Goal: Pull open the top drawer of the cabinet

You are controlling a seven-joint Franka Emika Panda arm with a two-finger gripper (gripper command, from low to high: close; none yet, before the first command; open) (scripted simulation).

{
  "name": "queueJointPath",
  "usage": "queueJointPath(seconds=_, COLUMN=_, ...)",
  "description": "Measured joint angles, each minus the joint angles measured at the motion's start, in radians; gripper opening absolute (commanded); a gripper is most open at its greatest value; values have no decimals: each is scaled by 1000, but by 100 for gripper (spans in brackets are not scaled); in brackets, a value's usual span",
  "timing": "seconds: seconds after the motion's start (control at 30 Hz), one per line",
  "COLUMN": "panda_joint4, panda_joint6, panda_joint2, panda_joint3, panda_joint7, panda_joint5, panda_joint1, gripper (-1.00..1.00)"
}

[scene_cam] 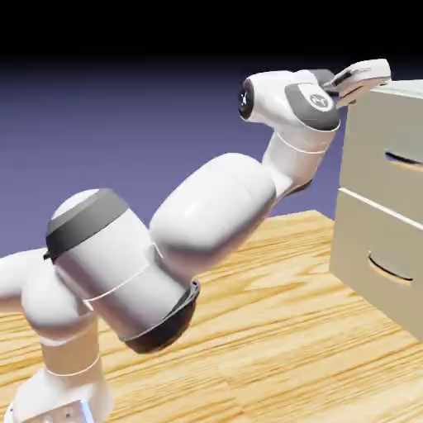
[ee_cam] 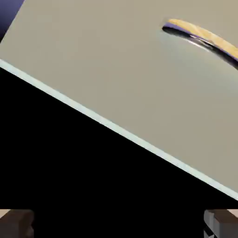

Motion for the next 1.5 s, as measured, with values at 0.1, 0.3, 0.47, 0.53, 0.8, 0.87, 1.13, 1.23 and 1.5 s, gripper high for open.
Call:
queueJointPath(seconds=0.1, panda_joint4=43, panda_joint6=-21, panda_joint2=-33, panda_joint3=-58, panda_joint7=-130, panda_joint5=-113, panda_joint1=80, gripper=0)
queueJointPath(seconds=0.3, panda_joint4=129, panda_joint6=-64, panda_joint2=-99, panda_joint3=-173, panda_joint7=-391, panda_joint5=-338, panda_joint1=241, gripper=0)
queueJointPath(seconds=0.47, panda_joint4=196, panda_joint6=-98, panda_joint2=-150, panda_joint3=-263, panda_joint7=-595, panda_joint5=-514, panda_joint1=366, gripper=0)
queueJointPath(seconds=0.53, panda_joint4=232, panda_joint6=-85, panda_joint2=-152, panda_joint3=-268, panda_joint7=-602, panda_joint5=-513, panda_joint1=390, gripper=0)
queueJointPath(seconds=0.8, panda_joint4=442, panda_joint6=-9, panda_joint2=-163, panda_joint3=-294, panda_joint7=-645, panda_joint5=-504, panda_joint1=525, gripper=-100)
queueJointPath(seconds=0.87, panda_joint4=370, panda_joint6=-36, panda_joint2=-161, panda_joint3=-285, panda_joint7=-630, panda_joint5=-509, panda_joint1=479, gripper=-100)
queueJointPath(seconds=1.13, panda_joint4=87, panda_joint6=-152, panda_joint2=-213, panda_joint3=-219, panda_joint7=-644, panda_joint5=-519, panda_joint1=307, gripper=-100)
queueJointPath(seconds=1.23, panda_joint4=-21, panda_joint6=-189, panda_joint2=-214, panda_joint3=-203, panda_joint7=-630, panda_joint5=-516, panda_joint1=234, gripper=-100)
queueJointPath(seconds=1.5, panda_joint4=-311, panda_joint6=-274, panda_joint2=-223, panda_joint3=-149, panda_joint7=-600, panda_joint5=-492, panda_joint1=27, gripper=-100)
